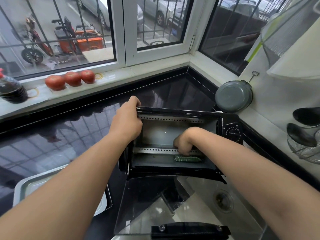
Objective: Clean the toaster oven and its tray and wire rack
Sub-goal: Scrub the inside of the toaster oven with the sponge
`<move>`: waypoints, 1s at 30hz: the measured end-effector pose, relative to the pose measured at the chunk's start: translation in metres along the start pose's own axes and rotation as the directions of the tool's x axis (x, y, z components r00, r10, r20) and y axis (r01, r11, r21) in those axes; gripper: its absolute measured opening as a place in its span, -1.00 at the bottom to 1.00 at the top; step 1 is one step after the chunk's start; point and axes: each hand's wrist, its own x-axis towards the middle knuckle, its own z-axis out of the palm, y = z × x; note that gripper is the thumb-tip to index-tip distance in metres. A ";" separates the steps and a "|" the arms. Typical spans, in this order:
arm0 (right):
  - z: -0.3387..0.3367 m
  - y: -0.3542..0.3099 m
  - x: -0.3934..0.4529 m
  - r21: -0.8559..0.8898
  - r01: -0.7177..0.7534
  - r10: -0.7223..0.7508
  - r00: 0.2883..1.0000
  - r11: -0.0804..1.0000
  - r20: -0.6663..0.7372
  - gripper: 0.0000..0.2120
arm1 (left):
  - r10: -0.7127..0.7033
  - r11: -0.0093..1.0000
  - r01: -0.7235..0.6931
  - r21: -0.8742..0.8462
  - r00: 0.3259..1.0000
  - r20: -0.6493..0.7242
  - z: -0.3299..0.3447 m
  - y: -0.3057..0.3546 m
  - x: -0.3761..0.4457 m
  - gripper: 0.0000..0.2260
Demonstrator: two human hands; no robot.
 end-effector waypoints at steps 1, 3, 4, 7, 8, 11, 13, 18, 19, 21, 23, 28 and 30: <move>-0.004 -0.005 0.003 0.094 0.055 -0.050 0.998 0.994 -0.046 -0.55 | -0.004 1.000 0.004 0.001 1.000 -0.001 0.000 0.000 0.000 -0.64; -0.011 -0.017 0.006 0.235 0.165 -0.136 0.981 0.958 -0.135 -0.55 | -0.007 1.000 0.007 0.000 1.000 -0.001 0.000 0.000 0.000 -0.65; -0.014 -0.021 0.007 0.265 0.194 -0.156 0.975 0.945 -0.156 -0.55 | -0.005 1.000 0.005 0.002 1.000 0.000 0.000 -0.001 0.001 -0.65; -0.014 -0.013 0.004 0.206 0.110 -0.096 0.992 0.972 -0.077 -0.51 | -0.007 1.000 0.007 0.002 1.000 0.005 0.000 -0.001 0.002 -0.65; -0.010 -0.006 0.001 0.124 0.056 -0.053 0.998 0.991 -0.030 -0.53 | -0.009 1.000 0.009 0.002 1.000 0.006 0.000 -0.001 0.003 -0.65; -0.003 0.012 -0.006 -0.101 -0.045 0.058 0.989 0.994 0.132 -0.79 | -0.012 1.000 0.012 0.002 1.000 0.009 0.000 -0.001 0.003 -0.66; -0.004 0.010 -0.003 -0.111 -0.010 0.024 0.992 0.994 0.127 -0.84 | -0.007 1.000 0.007 -0.001 1.000 0.006 0.000 -0.002 0.003 -0.66; -0.020 -0.021 0.007 0.250 0.169 -0.148 0.984 0.953 -0.102 -0.52 | -0.008 1.000 0.008 0.000 1.000 0.003 0.002 -0.004 0.004 -0.65; -0.020 -0.019 0.007 0.246 0.163 -0.144 0.985 0.955 -0.090 -0.51 | -0.012 1.000 0.012 -0.003 1.000 0.007 0.002 -0.004 0.004 -0.65; -0.013 -0.007 0.003 0.139 0.065 -0.069 0.997 0.988 0.025 -0.53 | -0.013 1.000 0.013 -0.010 1.000 0.014 0.001 -0.004 0.004 -0.66; -0.002 0.005 -0.003 -0.079 -0.022 0.033 0.989 0.997 0.146 -0.64 | -0.007 1.000 0.007 -0.010 1.000 0.017 0.001 -0.003 0.006 -0.66; -0.011 -0.003 0.005 0.016 0.058 -0.058 0.997 0.998 0.045 -0.55 | -0.003 1.000 0.003 -0.004 1.000 0.009 0.002 -0.003 0.005 -0.66; -0.023 -0.020 0.012 0.329 0.187 -0.172 0.982 0.925 -0.074 -0.33 | -0.011 1.000 0.011 -0.002 1.000 0.011 0.002 -0.003 0.006 -0.66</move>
